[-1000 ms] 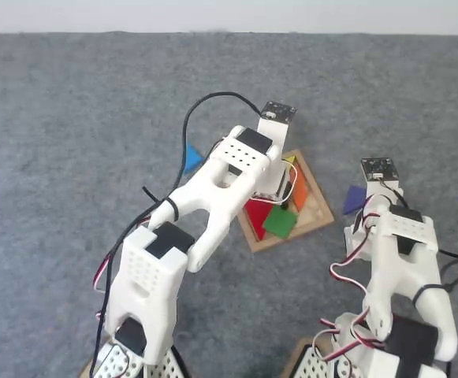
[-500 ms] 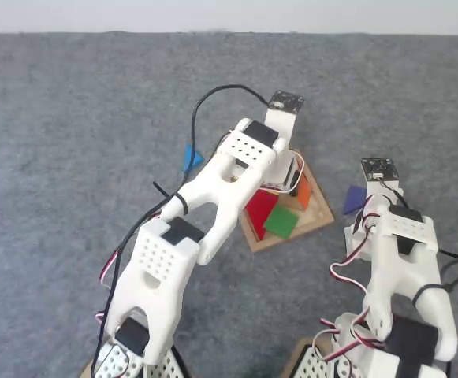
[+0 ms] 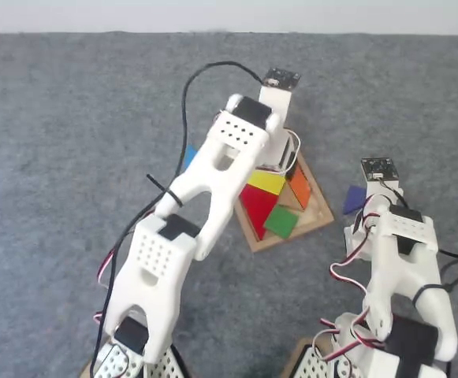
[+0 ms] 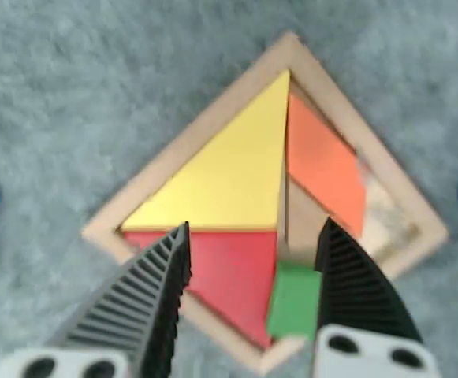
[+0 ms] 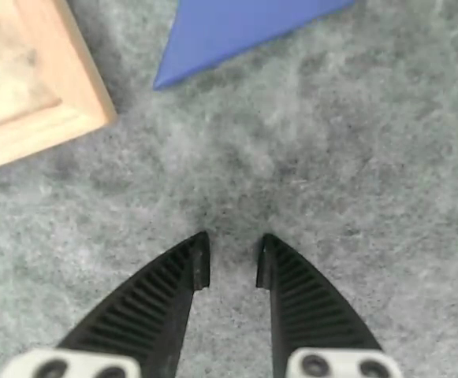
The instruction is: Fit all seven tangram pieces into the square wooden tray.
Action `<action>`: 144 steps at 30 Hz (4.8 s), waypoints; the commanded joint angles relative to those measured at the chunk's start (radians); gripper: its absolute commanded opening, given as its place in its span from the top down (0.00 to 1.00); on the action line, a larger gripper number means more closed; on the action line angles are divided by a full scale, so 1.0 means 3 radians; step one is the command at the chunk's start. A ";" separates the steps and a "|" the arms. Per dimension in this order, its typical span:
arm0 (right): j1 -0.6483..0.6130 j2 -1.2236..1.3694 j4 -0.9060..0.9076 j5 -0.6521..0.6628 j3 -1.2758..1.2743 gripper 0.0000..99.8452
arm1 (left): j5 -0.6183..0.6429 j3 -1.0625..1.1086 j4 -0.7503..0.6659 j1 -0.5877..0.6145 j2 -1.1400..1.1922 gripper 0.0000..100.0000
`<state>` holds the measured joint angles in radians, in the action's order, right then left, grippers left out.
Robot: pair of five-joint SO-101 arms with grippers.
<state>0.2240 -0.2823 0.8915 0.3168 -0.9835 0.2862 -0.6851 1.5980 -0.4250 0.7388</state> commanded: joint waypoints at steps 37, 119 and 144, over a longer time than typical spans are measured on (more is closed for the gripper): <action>-0.0054 -0.0115 -0.0064 0.0020 -0.0010 0.88 | -0.0650 0.3025 -0.1442 -0.0476 -0.1468 0.75; -0.0054 -0.0115 -0.0059 0.0020 -0.0010 0.88 | -0.0425 0.1706 -0.1453 -0.0537 -0.0517 0.75; -0.0054 -0.0115 -0.0059 0.0020 -0.0010 0.88 | -0.0670 0.1721 -0.1238 -0.0184 -0.0941 0.75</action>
<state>0.2240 -0.2823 0.8899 0.3168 -0.9881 0.1005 -0.1373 1.2190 -0.4803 0.5332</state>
